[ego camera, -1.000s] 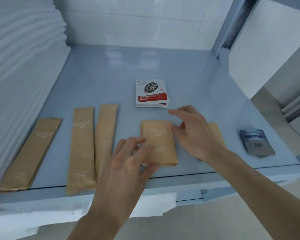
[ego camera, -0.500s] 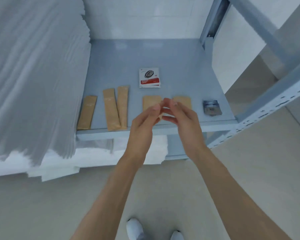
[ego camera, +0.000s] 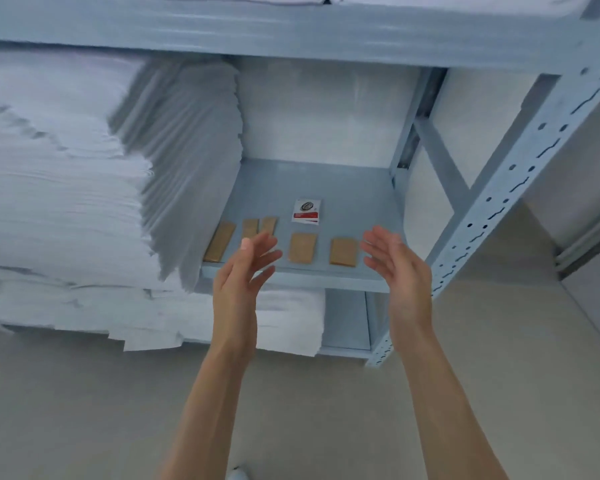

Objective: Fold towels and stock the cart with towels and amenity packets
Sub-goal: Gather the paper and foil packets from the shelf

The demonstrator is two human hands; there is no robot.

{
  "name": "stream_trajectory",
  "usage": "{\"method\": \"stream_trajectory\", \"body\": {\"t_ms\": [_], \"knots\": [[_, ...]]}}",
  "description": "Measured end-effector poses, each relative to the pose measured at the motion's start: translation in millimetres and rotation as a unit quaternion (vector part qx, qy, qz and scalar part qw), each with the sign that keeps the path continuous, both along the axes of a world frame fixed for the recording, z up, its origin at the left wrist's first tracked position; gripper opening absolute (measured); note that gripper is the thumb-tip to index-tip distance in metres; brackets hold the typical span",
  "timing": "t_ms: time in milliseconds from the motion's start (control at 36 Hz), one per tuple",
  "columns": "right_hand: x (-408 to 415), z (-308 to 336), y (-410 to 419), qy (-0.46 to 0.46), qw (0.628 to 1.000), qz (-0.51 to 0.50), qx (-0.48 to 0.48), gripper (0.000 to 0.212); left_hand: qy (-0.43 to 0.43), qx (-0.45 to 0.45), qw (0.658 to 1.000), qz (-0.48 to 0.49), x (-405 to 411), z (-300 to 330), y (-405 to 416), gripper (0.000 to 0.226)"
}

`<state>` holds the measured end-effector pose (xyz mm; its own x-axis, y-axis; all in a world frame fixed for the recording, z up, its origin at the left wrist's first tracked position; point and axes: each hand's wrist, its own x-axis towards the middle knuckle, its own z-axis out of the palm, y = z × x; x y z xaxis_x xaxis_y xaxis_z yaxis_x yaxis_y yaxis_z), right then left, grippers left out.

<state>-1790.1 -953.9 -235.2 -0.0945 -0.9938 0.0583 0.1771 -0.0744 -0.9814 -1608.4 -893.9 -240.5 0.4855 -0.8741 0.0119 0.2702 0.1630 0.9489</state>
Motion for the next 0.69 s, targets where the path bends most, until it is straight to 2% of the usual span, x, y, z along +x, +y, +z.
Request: {"method": "stream_trajectory", "body": {"t_ms": [167, 694], "knots": [[-16, 18, 20, 0.000, 0.999, -0.034, -0.023, 0.032, -0.027, -0.034, 0.999, -0.011, 5, 28, 13, 0.051], [-30, 23, 29, -0.009, 1.000, -0.008, -0.025, 0.034, -0.035, -0.059, 0.997, 0.019, -11, 40, 30, 0.047]]}}
